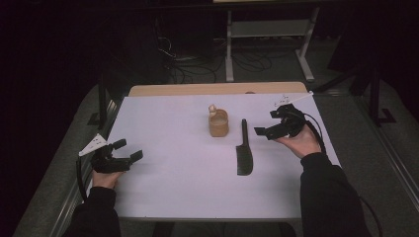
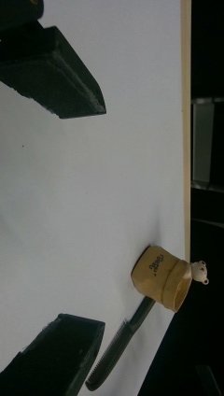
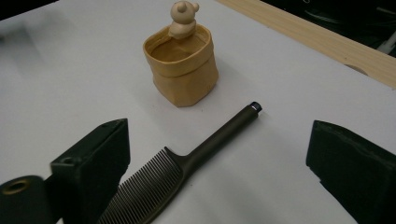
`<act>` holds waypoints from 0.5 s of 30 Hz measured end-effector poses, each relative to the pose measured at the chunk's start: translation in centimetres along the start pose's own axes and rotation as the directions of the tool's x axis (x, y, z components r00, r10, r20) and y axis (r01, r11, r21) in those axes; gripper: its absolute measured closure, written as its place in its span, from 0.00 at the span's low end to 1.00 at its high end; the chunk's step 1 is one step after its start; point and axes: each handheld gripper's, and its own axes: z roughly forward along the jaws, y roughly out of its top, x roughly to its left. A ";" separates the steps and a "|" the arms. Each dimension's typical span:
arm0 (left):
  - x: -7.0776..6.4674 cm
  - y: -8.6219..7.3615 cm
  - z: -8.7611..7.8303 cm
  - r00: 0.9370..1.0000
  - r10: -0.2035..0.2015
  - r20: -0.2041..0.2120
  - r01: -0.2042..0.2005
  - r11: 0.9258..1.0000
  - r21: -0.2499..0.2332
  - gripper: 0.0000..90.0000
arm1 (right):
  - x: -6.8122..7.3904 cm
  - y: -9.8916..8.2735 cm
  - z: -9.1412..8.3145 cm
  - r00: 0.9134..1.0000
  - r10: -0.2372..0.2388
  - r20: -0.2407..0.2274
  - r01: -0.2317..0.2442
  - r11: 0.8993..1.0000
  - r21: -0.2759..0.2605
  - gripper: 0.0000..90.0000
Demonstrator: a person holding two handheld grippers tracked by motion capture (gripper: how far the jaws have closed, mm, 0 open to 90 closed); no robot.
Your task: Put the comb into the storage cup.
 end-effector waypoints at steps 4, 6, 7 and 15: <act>0.0 0.0 0.0 1.000 0.000 0.000 0.000 1.000 -0.001 0.00 | -0.3 0.3 0.4 1.000 -0.001 -0.009 0.001 1.000 -0.002 0.13; 0.0 0.0 0.0 1.000 -0.001 0.000 0.001 1.000 -0.002 0.00 | -0.5 0.4 0.6 1.000 -0.002 -0.011 0.002 1.000 -0.006 0.14; 0.0 0.0 0.0 1.000 -0.001 0.000 0.001 1.000 -0.003 0.00 | -0.5 0.5 0.7 1.000 0.001 -0.011 -0.001 1.000 -0.006 0.15; 0.1 0.0 0.0 1.000 -0.001 0.001 0.001 1.000 -0.005 0.00 | -0.9 0.6 1.5 1.000 0.004 -0.013 -0.004 1.000 -0.010 0.22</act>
